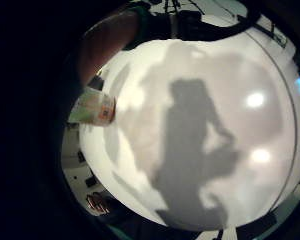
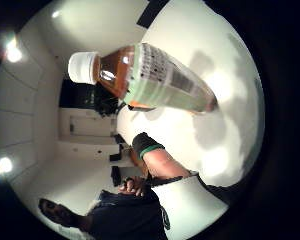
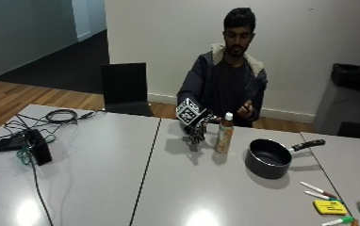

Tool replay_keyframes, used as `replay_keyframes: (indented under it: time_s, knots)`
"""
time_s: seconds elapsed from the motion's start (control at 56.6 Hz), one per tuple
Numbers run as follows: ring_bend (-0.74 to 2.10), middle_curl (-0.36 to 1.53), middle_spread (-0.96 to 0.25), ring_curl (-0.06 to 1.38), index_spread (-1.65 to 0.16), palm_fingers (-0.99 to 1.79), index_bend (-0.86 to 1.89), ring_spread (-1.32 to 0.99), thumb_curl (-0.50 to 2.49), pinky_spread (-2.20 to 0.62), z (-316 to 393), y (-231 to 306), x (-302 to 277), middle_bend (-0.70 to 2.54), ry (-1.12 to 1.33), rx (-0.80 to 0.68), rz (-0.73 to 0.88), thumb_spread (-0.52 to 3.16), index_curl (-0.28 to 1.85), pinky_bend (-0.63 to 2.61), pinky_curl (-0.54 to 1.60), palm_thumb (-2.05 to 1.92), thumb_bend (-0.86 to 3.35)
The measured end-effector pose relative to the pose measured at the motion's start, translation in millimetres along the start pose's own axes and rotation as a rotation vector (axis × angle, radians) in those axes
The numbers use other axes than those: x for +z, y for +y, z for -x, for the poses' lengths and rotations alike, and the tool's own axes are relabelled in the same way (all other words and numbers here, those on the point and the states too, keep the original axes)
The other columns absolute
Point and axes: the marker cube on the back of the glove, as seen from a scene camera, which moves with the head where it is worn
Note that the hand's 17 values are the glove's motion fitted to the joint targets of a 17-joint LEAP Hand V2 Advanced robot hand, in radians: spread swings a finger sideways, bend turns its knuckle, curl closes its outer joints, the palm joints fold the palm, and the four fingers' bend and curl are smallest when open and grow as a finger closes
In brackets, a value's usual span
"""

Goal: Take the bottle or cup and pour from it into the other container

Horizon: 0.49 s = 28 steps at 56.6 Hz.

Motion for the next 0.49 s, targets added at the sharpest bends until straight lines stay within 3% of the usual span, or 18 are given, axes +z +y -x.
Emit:
replay_keyframes:
  time_s: [0.035,0.141,0.318,0.495]
  knots:
    - [0.23,0.33,0.16,0.24,-0.25,0.17,0.09,0.23,0.37,0.35,3,5,5,0.29,-0.077,0.079,0.100,0.82,0.15,0.67,0.38,0.44,-0.03]
    - [0.24,0.33,0.17,0.25,-0.23,0.17,0.10,0.24,0.38,0.35,7,-8,28,0.29,-0.293,0.045,0.175,0.80,0.15,0.69,0.38,0.48,-0.03]
    - [0.36,0.34,0.12,0.28,-0.21,0.31,0.08,0.22,0.39,0.31,15,-32,65,0.31,-0.556,-0.026,0.203,0.77,0.14,0.70,0.37,0.56,-0.02]
    - [0.55,0.35,-0.03,0.33,-0.24,0.68,0.11,0.10,0.41,0.25,18,-42,81,0.34,-0.624,-0.062,0.134,0.72,0.16,0.58,0.33,0.66,-0.02]
